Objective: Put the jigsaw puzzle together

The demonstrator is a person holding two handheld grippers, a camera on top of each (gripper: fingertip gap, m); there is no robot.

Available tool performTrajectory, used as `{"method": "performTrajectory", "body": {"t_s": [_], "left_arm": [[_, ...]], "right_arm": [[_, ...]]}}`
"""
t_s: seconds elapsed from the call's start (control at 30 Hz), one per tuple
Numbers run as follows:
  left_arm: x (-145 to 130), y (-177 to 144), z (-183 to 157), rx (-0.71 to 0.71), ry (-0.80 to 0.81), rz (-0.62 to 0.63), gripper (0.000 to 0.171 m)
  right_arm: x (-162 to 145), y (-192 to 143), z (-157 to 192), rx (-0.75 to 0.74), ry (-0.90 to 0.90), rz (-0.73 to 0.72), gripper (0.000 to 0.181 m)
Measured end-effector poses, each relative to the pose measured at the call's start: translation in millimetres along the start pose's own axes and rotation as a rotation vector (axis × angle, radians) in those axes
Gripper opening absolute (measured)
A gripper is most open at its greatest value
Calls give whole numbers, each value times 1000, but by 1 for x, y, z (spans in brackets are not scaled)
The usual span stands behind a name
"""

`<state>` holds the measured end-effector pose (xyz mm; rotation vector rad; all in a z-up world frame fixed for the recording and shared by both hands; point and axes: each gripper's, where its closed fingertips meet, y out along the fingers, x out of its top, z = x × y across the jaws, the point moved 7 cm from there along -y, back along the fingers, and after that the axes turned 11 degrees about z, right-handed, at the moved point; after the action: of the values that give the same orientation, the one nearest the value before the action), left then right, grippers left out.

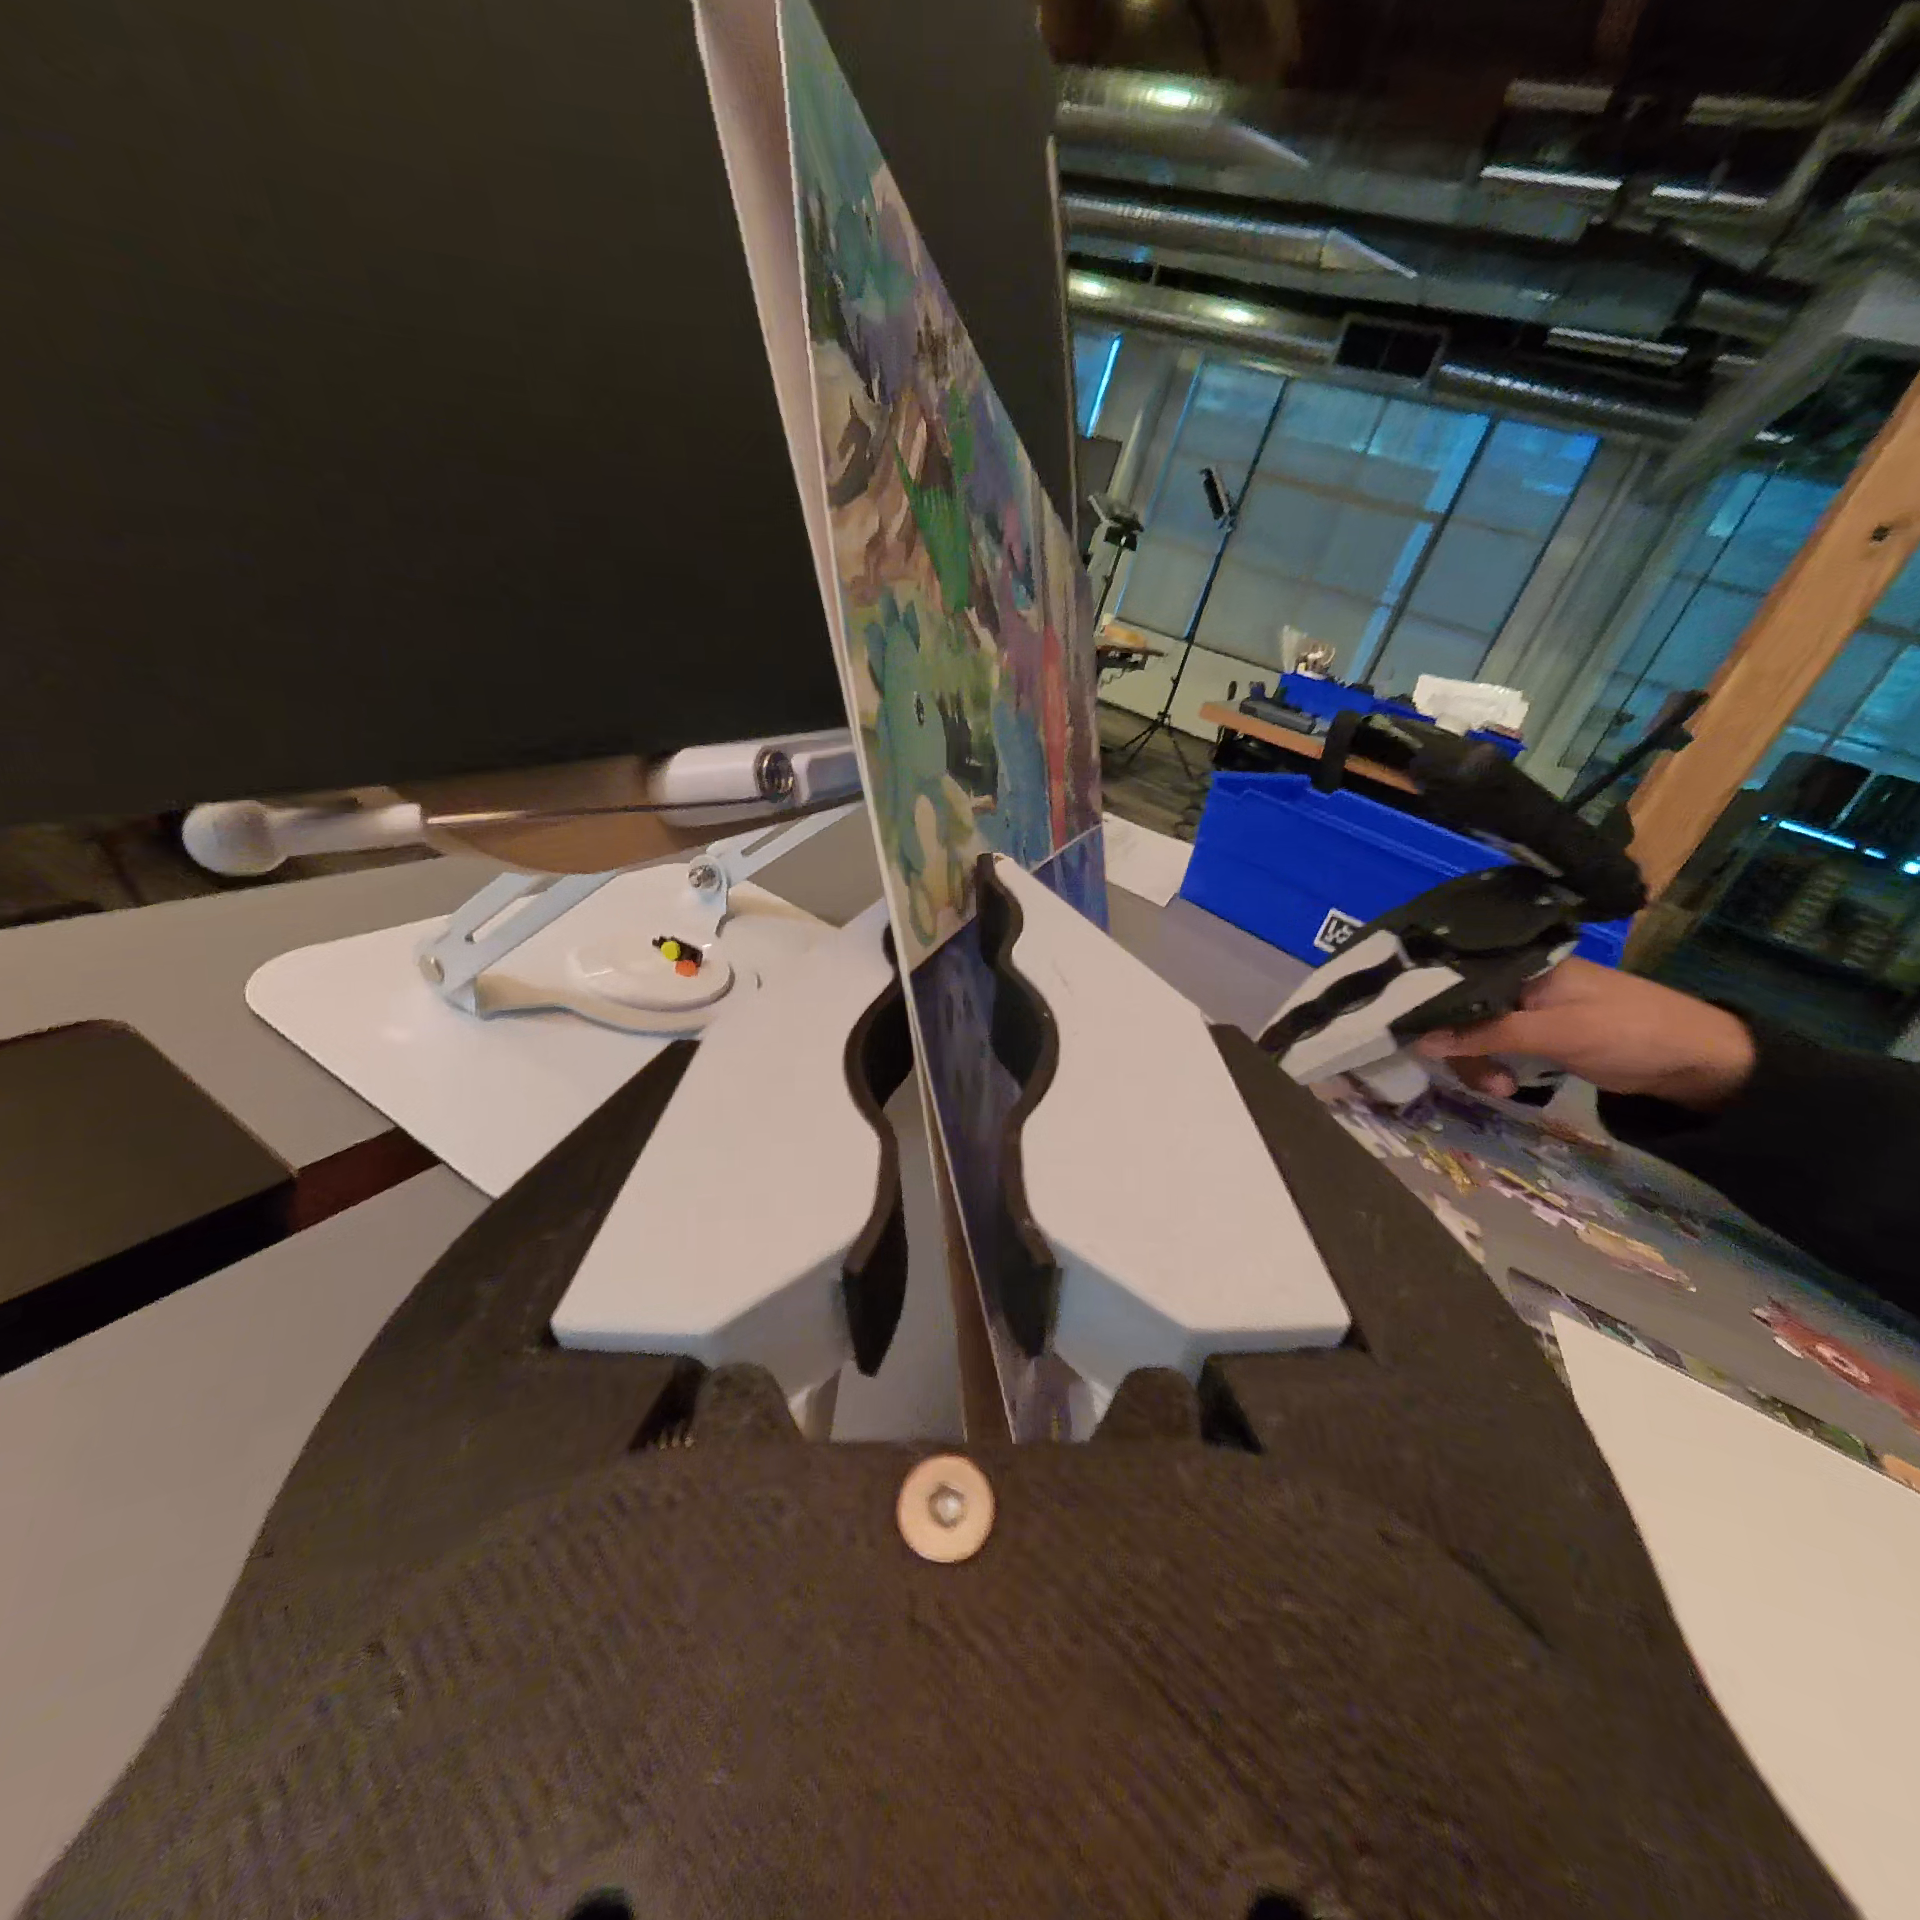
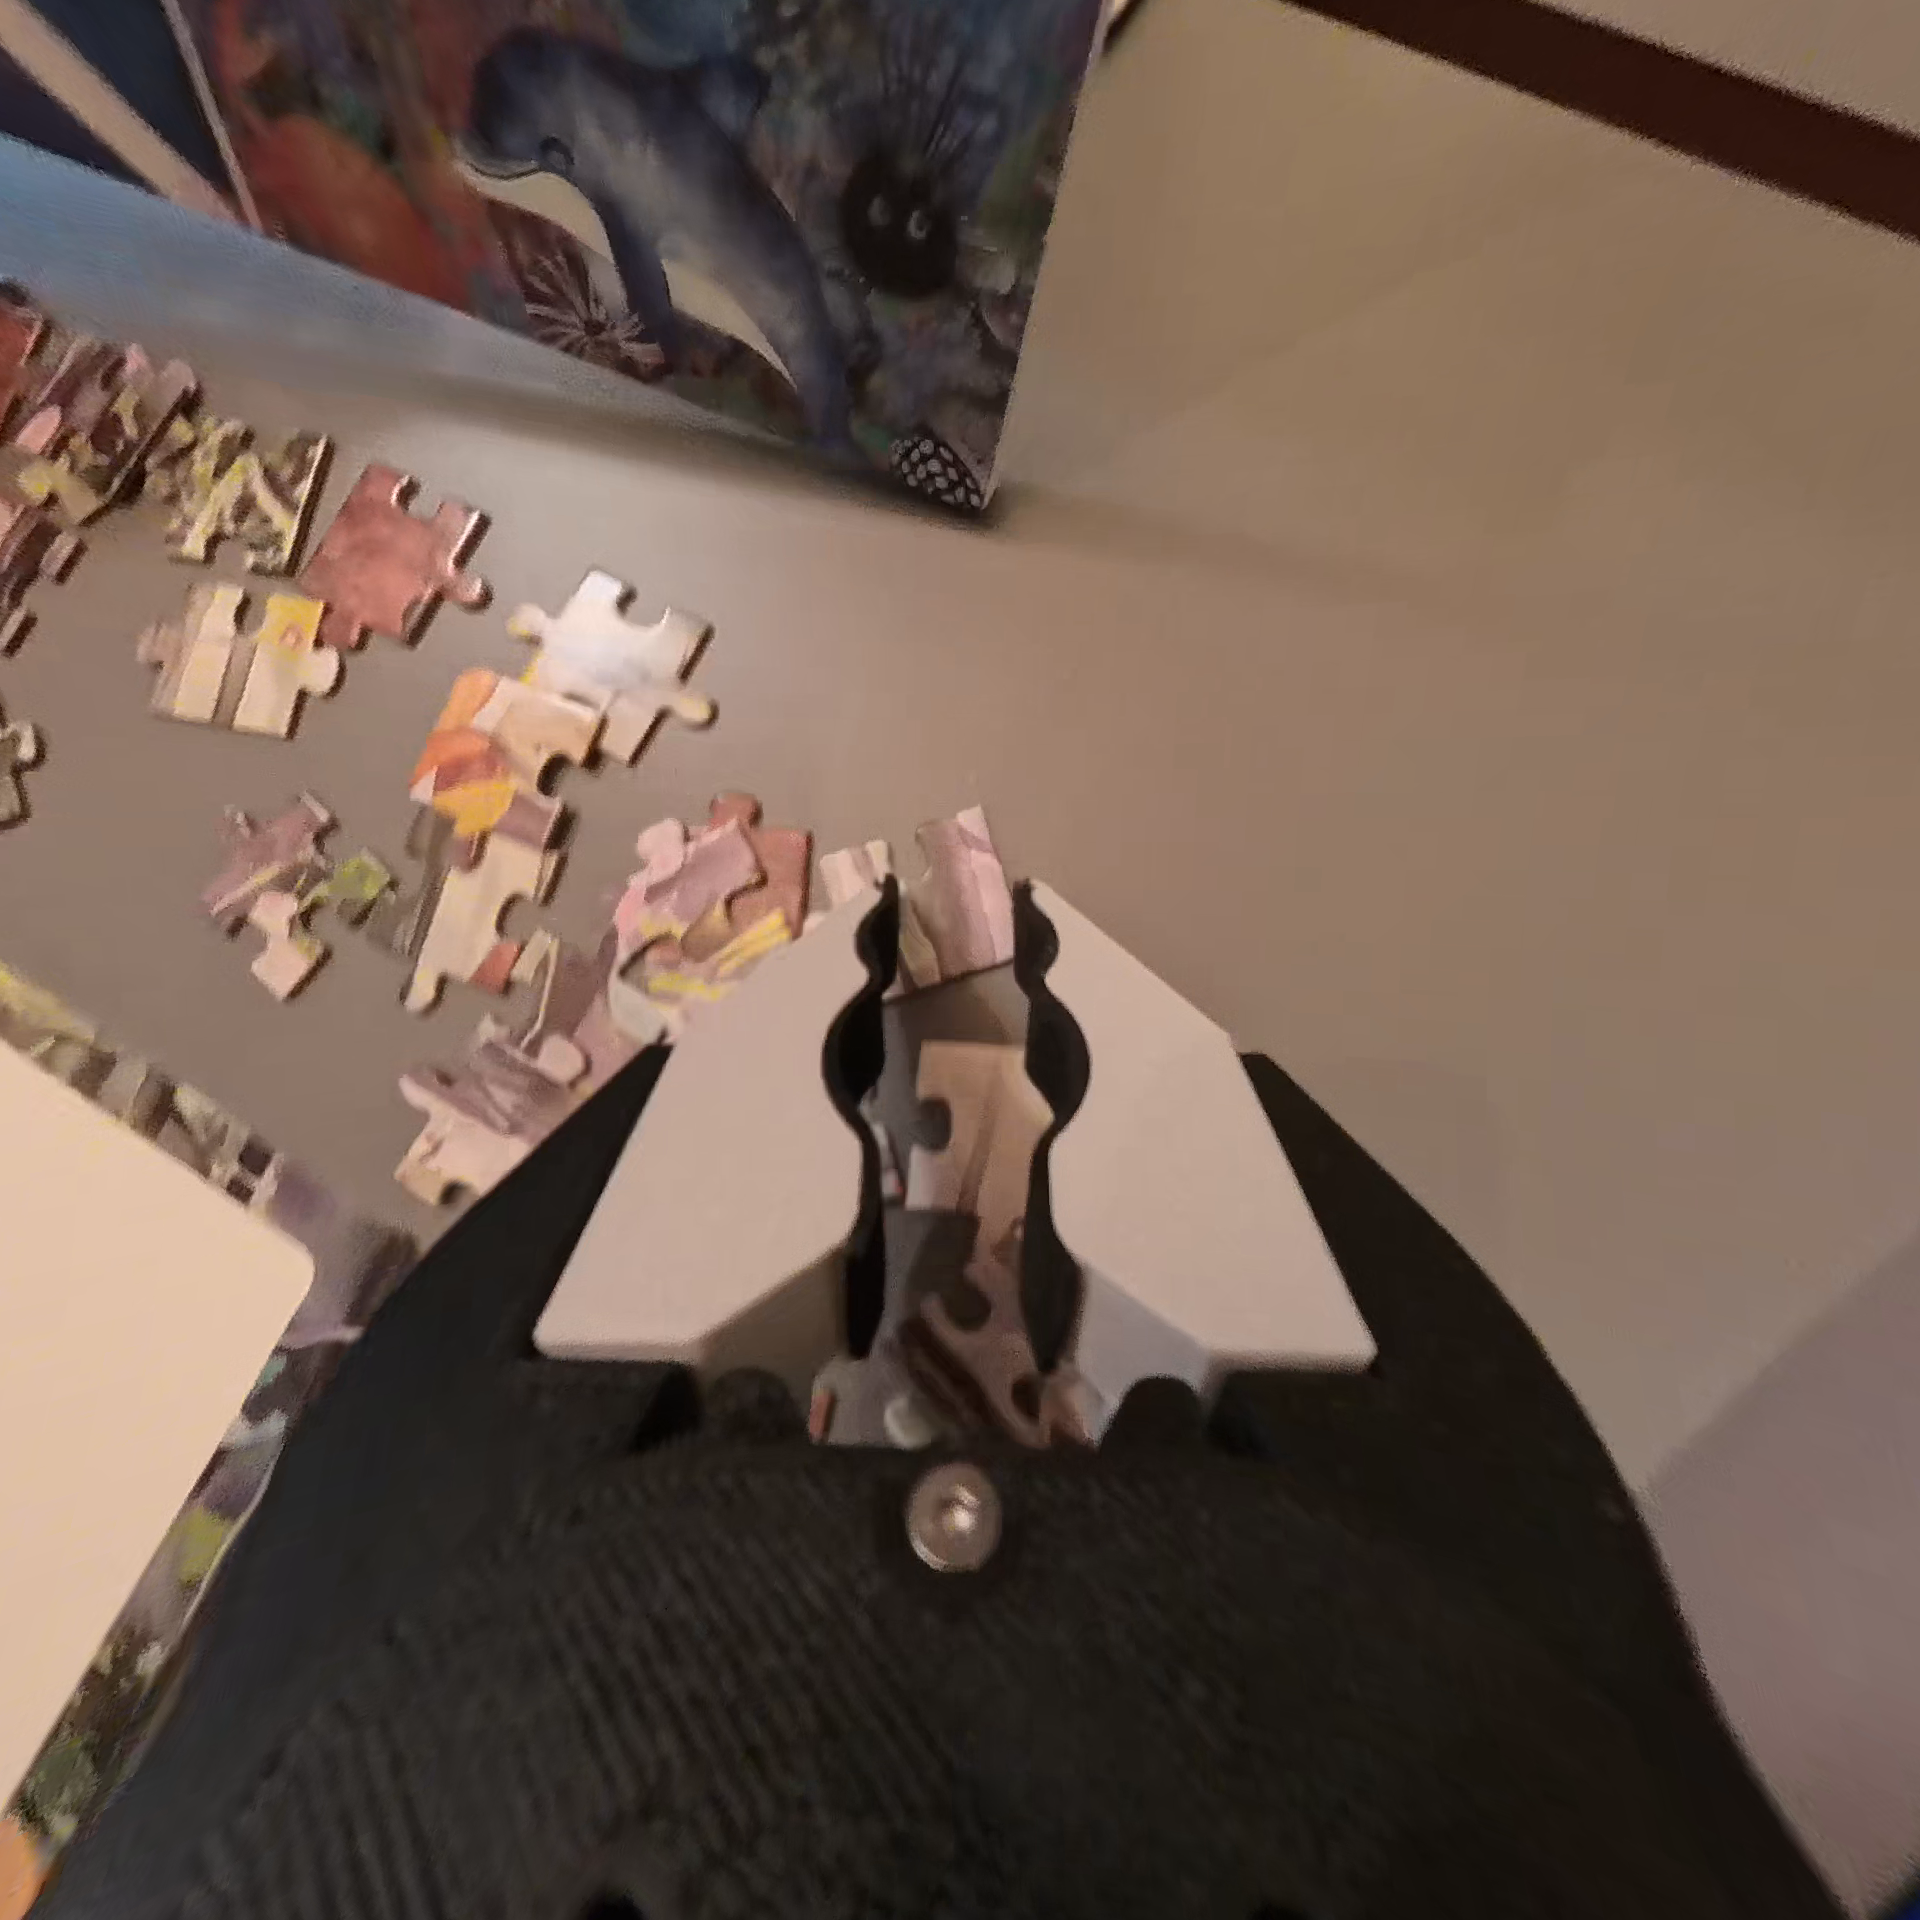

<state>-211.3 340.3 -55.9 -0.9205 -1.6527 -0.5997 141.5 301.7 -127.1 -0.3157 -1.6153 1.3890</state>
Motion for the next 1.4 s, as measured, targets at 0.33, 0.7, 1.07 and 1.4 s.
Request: {"method": "performTrajectory", "body": {"t_s": [0.33, 0.7, 1.07, 1.4], "left_arm": [[-7, -8, 19, 73, -130, 16, 29], [1, -4, 11, -49, -125, -19, 2], [13, 0, 29, -90, 116, -47, 4], [8, -3, 47, -38, 1, -7, 28]], "right_arm": [[-12, -12, 9, -30, -7, -77, 30], [4, -25, 23, -31, -19, -274, 30], [3, -27, 26, -8, -39, -310, 27], [1, -24, 31, 0, -54, -302, 28]]}}
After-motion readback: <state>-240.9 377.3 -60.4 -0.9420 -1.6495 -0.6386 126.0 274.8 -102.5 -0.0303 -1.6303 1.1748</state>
